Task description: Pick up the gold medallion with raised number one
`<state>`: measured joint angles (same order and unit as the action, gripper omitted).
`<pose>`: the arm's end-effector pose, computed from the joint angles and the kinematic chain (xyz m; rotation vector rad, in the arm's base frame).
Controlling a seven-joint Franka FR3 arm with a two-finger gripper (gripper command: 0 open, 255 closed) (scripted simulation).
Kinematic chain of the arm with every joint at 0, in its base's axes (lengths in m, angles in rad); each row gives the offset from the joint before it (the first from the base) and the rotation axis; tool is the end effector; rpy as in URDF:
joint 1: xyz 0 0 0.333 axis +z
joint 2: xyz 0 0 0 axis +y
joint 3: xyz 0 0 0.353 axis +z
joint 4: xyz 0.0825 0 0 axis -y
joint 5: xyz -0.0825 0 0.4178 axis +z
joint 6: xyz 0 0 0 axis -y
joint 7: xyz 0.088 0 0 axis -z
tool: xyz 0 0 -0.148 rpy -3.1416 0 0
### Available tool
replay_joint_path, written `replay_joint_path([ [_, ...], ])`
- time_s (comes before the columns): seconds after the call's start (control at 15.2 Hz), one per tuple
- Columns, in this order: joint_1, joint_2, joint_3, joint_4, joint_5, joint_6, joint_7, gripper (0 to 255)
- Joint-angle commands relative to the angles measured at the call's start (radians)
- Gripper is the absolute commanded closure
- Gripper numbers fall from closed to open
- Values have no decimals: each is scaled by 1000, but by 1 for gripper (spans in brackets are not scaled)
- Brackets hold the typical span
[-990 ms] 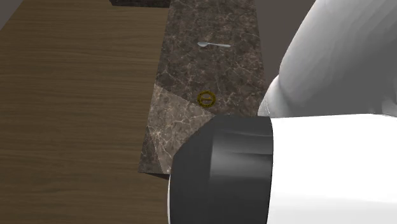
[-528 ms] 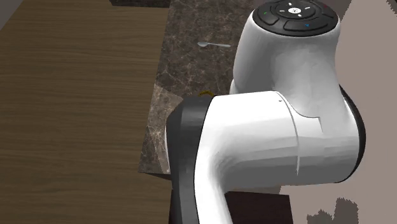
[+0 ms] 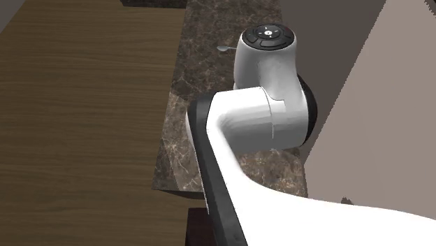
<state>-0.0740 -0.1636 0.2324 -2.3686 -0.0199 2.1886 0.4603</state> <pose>0.4891 0.0763 0.3621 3.0510 -0.4511 -0.0057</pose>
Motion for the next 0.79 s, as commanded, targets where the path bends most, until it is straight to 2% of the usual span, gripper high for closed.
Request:
replay_joint_path([
  [0.0, -4, 77, 10, 32, -11, 45, 62, 0],
  [0.33, -3, 281, 15, 144, -57, 133, 210, 0],
  [0.73, 24, 521, -16, 320, -101, 199, 360, 0],
])
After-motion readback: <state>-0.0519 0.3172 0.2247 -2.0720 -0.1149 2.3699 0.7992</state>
